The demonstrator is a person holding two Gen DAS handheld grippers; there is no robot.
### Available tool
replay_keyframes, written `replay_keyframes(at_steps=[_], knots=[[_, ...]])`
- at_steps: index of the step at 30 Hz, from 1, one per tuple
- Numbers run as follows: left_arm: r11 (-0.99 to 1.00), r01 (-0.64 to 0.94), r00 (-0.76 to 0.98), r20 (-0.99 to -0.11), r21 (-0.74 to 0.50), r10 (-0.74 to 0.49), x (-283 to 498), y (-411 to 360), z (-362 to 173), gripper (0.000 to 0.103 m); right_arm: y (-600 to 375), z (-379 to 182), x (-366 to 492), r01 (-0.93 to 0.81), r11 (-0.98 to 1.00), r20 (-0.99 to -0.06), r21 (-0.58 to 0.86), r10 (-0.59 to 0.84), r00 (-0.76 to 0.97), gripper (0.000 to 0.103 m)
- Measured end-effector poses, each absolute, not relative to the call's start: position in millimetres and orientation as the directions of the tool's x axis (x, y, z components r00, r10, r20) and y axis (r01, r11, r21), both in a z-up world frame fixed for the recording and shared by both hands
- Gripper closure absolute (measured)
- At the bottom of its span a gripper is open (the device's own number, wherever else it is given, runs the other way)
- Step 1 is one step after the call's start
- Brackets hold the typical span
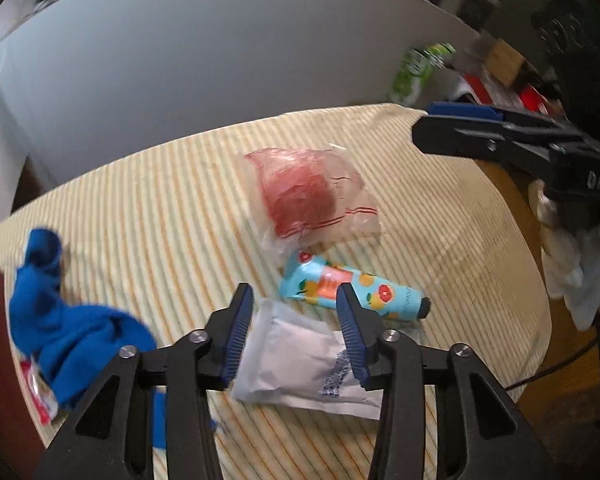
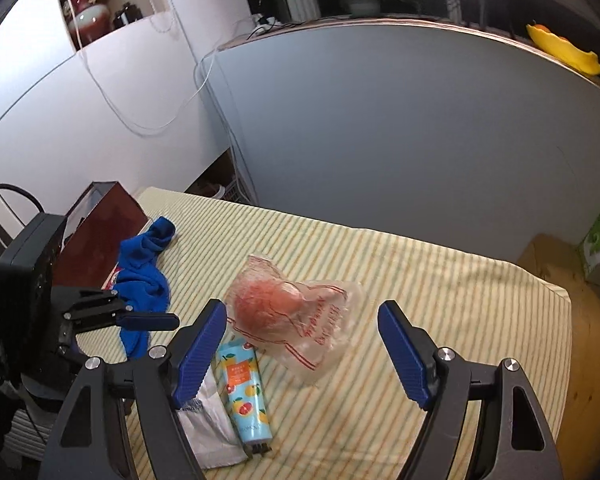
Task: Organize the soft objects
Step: 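Move the open left gripper back over the bed to the white packet, then grasp the white packet with the left gripper while the right gripper grasps the bagged orange ball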
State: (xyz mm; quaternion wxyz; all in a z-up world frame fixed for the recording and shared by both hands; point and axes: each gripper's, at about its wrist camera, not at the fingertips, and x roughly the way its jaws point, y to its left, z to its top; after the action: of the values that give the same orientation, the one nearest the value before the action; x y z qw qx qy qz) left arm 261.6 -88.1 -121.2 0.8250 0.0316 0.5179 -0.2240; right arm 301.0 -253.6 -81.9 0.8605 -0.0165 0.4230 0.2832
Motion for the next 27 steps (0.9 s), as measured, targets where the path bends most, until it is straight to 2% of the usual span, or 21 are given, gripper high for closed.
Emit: replay_keyframes(at_steps=[3, 5, 11, 22, 27], knots=[[0.879, 0.427, 0.312, -0.877, -0.213, -0.364, 269.1, -95.7, -128.1, 0.075, -258.7, -81.4, 304.0, -0.487, 0.842, -0.735, 0.233, 0.48, 0.479, 0.028], [0.873, 0.432, 0.287, -0.883, -0.225, -0.37, 271.2, -98.3, -132.5, 0.076, -259.6, -80.7, 304.3, -0.483, 0.843, -0.733, 0.235, 0.48, 0.482, 0.028], [0.853, 0.454, 0.231, -0.891, -0.256, -0.391, 271.3, -100.2, -142.1, 0.076, -256.3, -82.3, 303.2, -0.494, 0.839, -0.737, 0.228, 0.48, 0.476, 0.028], [0.841, 0.488, 0.177, -0.917, -0.232, -0.356, 277.5, -109.8, -152.9, 0.076, -245.5, -89.8, 302.8, -0.503, 0.834, -0.748, 0.224, 0.479, 0.46, 0.028], [0.832, 0.527, 0.177, -0.934, -0.175, -0.309, 261.6, -104.6, -155.0, 0.076, -237.7, -93.1, 302.6, -0.52, 0.825, -0.752, 0.22, 0.483, 0.448, 0.028]])
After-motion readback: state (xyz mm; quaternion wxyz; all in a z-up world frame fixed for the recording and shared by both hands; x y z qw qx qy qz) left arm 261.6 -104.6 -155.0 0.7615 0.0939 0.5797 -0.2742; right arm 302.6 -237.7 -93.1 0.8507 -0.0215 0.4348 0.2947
